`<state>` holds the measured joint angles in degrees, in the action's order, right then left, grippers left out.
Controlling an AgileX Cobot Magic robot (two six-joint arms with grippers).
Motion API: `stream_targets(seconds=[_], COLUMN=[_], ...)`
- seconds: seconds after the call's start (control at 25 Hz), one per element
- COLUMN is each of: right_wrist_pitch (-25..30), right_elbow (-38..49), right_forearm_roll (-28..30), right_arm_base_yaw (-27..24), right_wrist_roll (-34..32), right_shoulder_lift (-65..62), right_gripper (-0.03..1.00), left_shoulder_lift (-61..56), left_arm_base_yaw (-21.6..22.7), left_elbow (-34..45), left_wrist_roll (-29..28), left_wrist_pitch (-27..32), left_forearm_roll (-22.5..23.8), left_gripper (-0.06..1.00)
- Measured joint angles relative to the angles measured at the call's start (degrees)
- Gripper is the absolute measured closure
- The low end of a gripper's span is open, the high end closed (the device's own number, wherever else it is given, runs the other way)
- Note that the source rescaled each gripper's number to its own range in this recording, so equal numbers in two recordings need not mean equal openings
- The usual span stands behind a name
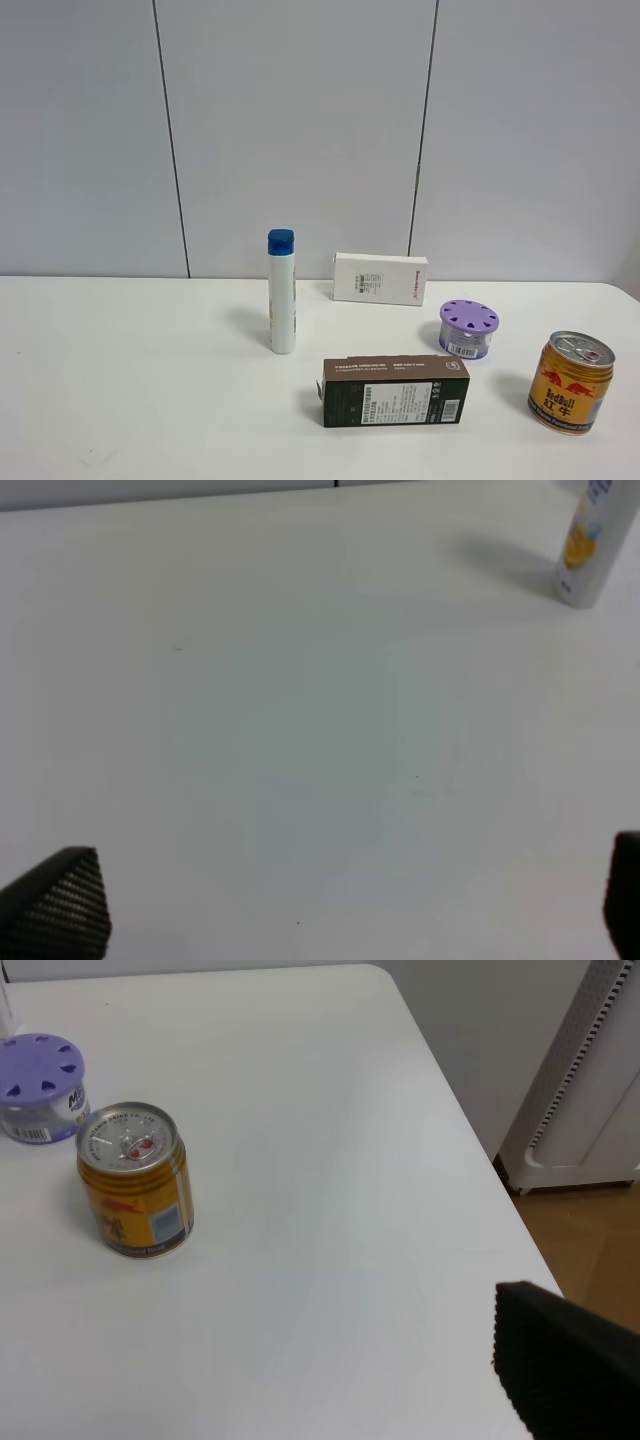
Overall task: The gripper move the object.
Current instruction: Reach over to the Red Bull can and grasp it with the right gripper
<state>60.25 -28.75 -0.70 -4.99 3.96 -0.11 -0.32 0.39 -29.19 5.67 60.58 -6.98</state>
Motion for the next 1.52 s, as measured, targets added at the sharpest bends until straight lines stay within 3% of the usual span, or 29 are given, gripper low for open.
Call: stream_targets(seconds=[0.2, 0.36, 0.72, 1.04, 1.52], right_wrist_pitch=[0.00, -0.76, -18.73, -22.48, -36.08], right_elbow=[0.00, -1.51, -7.11, -7.11, -7.11], right_forearm_roll=[-0.05, -0.84, -1.64, 1.91, 1.92], right_arm_base_yaw=[0.00, 0.00, 0.00, 0.00, 0.00], right_wrist_roll=[0.00, 0.00, 0.18, 1.80, 1.95], right_shoulder_lift=[0.46, 8.56, 34.14, 51.49, 67.93], right_gripper=[-0.03, -0.03, -0.03, -0.03, -0.03], left_shoulder_lift=[0.00, 0.00, 0.00, 0.00, 0.00], left_arm_base_yaw=[0.00, 0.00, 0.00, 0.00, 0.00], left_elbow=[0.00, 0.00, 0.00, 0.00, 0.00], left_wrist_roll=[0.00, 0.00, 0.00, 0.00, 0.00], left_wrist_pitch=[0.00, 0.00, 0.00, 0.00, 0.00], left_forearm_roll=[-0.02, -0.02, -0.02, -0.02, -0.02], left_gripper=[-0.06, -0.06, -0.06, -0.06, -0.06])
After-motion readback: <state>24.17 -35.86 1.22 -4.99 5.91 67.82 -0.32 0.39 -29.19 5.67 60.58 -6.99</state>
